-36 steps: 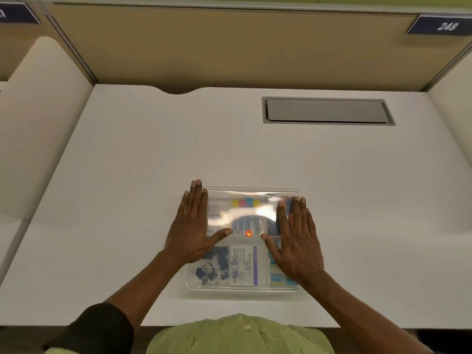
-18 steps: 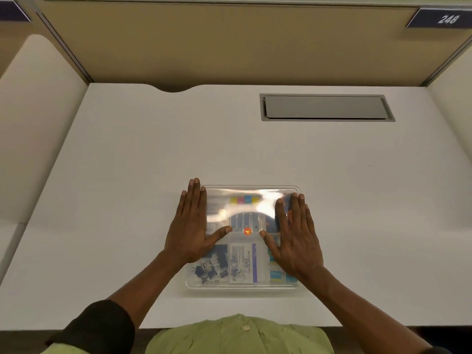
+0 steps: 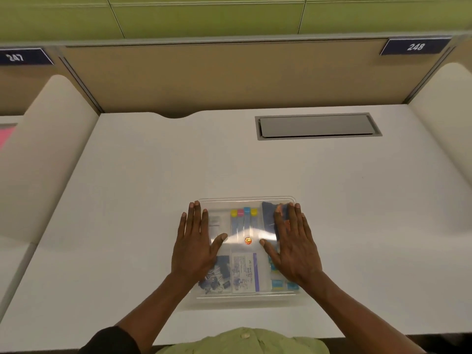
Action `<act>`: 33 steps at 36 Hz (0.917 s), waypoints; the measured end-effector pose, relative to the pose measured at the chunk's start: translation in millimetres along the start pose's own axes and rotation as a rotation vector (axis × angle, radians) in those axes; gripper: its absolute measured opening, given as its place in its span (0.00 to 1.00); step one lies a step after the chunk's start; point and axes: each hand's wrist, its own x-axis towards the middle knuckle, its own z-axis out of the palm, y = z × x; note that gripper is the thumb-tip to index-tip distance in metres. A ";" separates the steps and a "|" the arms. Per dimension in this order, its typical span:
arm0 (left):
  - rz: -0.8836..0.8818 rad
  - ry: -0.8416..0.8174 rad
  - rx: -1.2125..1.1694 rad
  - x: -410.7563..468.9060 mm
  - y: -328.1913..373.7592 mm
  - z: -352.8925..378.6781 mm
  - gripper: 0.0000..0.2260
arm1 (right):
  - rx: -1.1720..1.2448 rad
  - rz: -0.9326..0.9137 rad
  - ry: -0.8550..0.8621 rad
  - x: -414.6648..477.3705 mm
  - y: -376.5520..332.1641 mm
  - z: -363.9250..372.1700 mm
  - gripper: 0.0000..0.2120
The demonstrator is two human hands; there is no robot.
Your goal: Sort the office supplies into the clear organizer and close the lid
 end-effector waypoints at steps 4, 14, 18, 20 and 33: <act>-0.034 0.009 -0.139 -24.0 12.5 3.8 0.42 | -0.010 0.002 -0.002 -0.7 1.5 0.5 0.45; 0.025 0.037 -0.132 -58.2 16.3 9.0 0.43 | -0.014 0.014 -0.003 -1.2 2.3 1.3 0.45; 0.023 0.056 -0.074 -59.1 17.4 9.4 0.42 | -0.015 0.011 -0.003 -1.3 2.8 2.4 0.45; 0.031 0.050 -0.032 -59.5 18.2 8.2 0.41 | -0.013 0.002 -0.001 -0.9 3.2 3.3 0.45; 0.099 0.068 0.028 -45.8 26.8 -0.8 0.43 | 0.158 0.040 0.008 1.7 1.4 0.9 0.47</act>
